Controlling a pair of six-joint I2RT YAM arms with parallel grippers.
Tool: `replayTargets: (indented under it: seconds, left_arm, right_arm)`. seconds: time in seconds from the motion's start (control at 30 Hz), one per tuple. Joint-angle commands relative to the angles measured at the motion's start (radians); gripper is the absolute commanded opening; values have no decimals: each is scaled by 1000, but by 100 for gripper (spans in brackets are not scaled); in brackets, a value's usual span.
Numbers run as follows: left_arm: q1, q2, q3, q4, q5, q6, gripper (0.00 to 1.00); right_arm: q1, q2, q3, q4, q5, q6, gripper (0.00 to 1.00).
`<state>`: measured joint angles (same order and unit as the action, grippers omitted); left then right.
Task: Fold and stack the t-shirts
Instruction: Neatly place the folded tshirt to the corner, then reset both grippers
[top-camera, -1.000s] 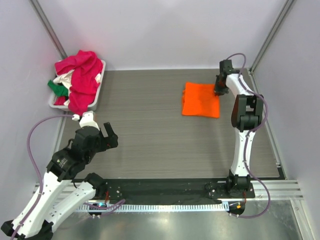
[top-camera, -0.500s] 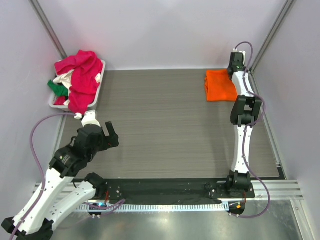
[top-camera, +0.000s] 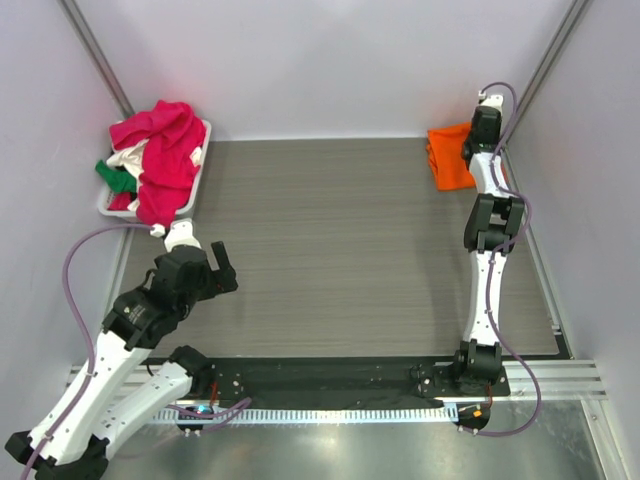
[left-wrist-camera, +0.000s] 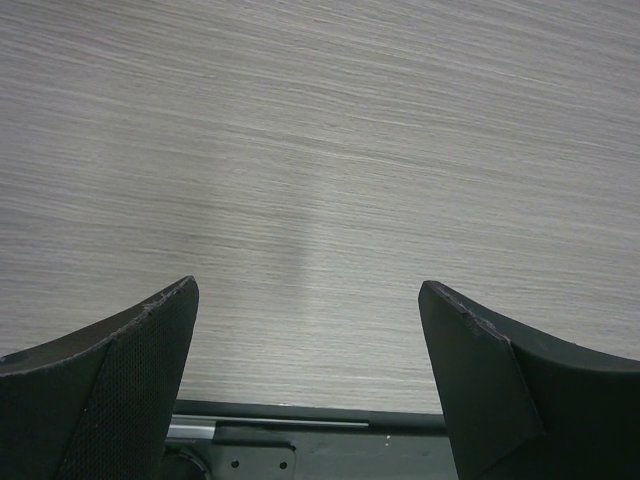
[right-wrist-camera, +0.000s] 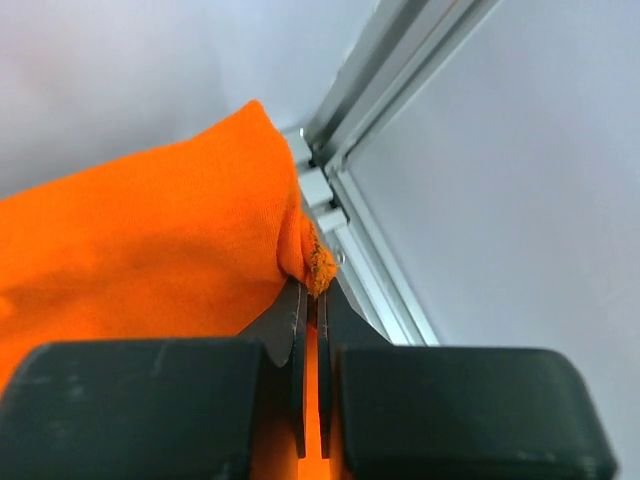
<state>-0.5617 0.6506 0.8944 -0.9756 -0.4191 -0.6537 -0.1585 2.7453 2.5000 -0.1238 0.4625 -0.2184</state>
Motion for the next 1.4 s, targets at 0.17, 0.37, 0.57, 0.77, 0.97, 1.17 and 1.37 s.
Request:
replayTargets:
  seconds: [0.17,0.37,0.57,0.77,0.97,1.17,1.37]
  left_arm:
    - [17,21,6,44,-21,-1,92]
    - [22,15,8,43,-20,-1,92]
    - [23,-11,3,57,8,11,95]
    - [26,-37,11,61,48,22,98]
    - [28,-57,12,64,71,20,100]
    - [28,-63,1,84,92,34,100]
    - [28,-69,-9,109,128,63,100]
  right_arm:
    - [-9,31,71,297,73,-47,22]
    - [-6,-83,-77,344,231,40,93]
    - [19,-386,-346,280,237,216,94]
    - [120,-695,-545,59,169,368,95]
    - [366,-1036,-835,-94,99,422,100]
    - [490,-1340,-1191,-206,-135,676,100]
    - [501,-1624,-1481,-269,-327,764,100]
